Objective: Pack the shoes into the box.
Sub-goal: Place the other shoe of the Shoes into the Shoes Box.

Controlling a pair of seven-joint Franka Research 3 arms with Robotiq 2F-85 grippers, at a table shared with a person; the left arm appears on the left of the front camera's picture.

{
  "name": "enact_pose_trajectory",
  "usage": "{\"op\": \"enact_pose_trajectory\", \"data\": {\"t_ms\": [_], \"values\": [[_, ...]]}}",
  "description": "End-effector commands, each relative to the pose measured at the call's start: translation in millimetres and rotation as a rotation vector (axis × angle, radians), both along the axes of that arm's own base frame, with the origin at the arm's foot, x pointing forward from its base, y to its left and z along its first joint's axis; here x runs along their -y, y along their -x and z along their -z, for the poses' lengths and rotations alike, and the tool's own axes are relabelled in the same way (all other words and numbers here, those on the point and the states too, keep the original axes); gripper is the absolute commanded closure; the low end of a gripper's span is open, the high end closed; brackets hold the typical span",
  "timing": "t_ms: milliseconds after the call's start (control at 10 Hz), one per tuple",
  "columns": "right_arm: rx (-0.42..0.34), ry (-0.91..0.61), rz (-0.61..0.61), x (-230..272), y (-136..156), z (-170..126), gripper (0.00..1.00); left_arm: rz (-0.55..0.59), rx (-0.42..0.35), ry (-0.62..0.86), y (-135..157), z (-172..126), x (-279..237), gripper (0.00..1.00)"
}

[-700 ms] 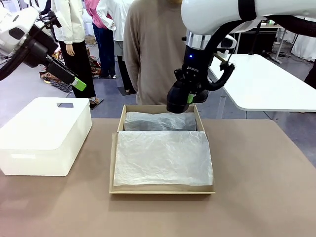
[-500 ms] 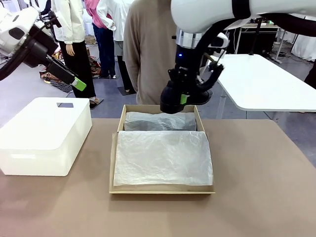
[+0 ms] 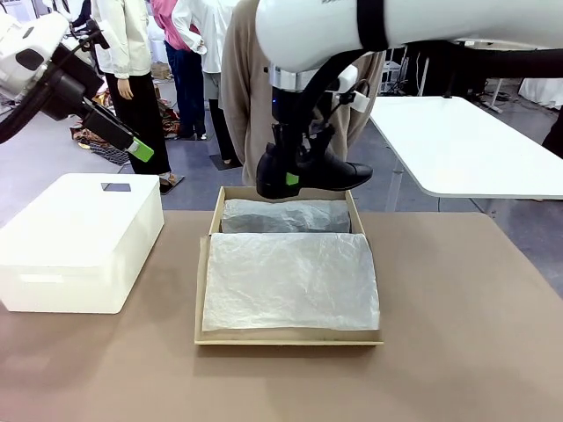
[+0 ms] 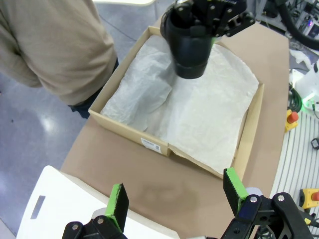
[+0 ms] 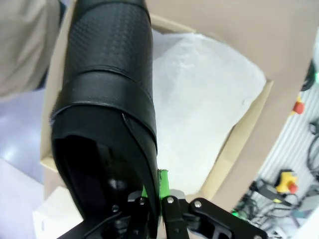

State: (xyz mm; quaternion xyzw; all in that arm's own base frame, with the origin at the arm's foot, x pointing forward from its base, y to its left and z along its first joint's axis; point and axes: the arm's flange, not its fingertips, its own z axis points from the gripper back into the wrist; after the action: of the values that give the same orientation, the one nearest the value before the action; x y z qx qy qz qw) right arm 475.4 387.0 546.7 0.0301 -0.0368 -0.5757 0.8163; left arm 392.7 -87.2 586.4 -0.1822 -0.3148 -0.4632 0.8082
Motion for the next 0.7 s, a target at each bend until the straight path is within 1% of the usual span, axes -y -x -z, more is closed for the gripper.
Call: {"op": "enact_pose_trajectory", "data": {"t_ms": [0,200,300,400,600], "values": [[-0.012,0.040,0.061,-30.9,-19.0,-4.5,1.00,-0.006,0.004,0.024,-0.1,0.7,1.2,0.00],[-0.025,0.045,0.081,-41.5,-24.2,0.4,1.00,-0.006,0.004,0.024,-0.1,0.7,1.2,0.00],[-0.030,0.049,0.067,-39.2,-22.6,2.2,1.00,-0.006,0.004,0.024,-0.1,0.7,1.2,0.00],[-0.033,0.020,0.045,-32.5,-16.9,16.5,1.00,-0.006,0.004,0.024,-0.1,0.7,1.2,0.00],[-0.033,0.020,0.045,-32.5,-16.9,16.5,1.00,-0.006,0.004,0.024,-0.1,0.7,1.2,0.00]]}}
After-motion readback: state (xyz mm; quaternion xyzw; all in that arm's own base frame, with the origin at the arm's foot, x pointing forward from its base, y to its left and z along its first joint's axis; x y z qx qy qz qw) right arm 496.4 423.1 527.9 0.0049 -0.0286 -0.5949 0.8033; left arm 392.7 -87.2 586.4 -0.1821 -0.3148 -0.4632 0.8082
